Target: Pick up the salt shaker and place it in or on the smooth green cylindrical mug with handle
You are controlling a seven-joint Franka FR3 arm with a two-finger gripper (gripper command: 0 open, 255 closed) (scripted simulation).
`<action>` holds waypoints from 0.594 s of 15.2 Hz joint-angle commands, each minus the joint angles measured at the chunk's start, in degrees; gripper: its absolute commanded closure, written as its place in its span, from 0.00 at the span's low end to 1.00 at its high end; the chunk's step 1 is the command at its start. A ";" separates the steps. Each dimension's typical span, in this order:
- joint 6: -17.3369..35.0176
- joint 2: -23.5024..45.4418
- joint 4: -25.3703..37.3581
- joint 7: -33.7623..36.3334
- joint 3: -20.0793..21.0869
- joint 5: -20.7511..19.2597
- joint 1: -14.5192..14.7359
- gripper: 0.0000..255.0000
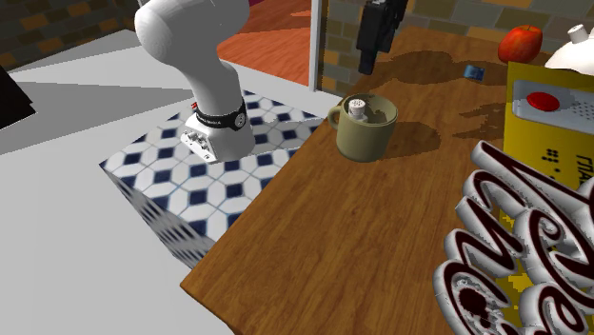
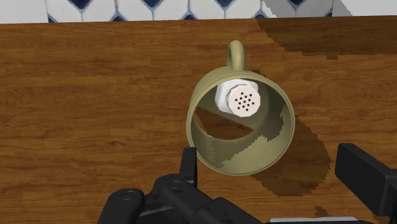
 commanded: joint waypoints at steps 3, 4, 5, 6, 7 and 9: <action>-4.04 -0.52 3.52 0.03 -0.17 -0.15 -0.07 0.00; -6.01 -0.64 5.36 0.04 -0.25 -0.22 -0.10 0.00; -7.53 -0.68 6.86 0.05 -0.31 -0.28 -0.13 0.00; -7.53 -0.68 6.86 0.05 -0.31 -0.28 -0.13 0.00; -7.54 -0.69 6.85 0.05 -0.32 -0.28 -0.13 0.00; -7.53 -0.68 6.86 0.05 -0.31 -0.28 -0.13 0.00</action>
